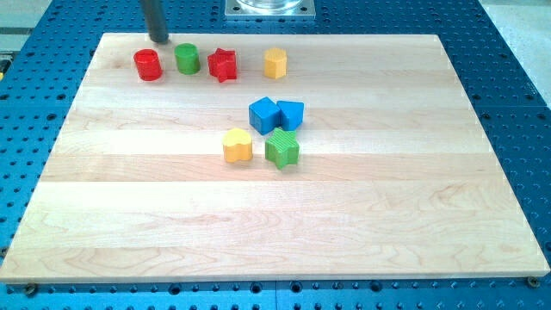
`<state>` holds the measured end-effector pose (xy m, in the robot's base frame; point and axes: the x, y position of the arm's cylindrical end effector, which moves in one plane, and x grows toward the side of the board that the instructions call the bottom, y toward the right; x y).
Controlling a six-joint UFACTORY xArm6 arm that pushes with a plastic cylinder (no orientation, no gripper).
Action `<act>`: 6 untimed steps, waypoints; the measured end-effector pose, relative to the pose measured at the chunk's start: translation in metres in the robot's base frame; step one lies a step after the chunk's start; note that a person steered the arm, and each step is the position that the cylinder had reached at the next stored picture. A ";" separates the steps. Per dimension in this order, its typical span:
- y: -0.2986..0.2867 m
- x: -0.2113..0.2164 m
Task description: Adjust the green circle in between the red blocks
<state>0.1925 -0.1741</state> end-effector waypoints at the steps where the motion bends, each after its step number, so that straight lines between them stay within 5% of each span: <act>1: 0.032 0.003; 3: 0.032 0.053; 6: 0.063 0.043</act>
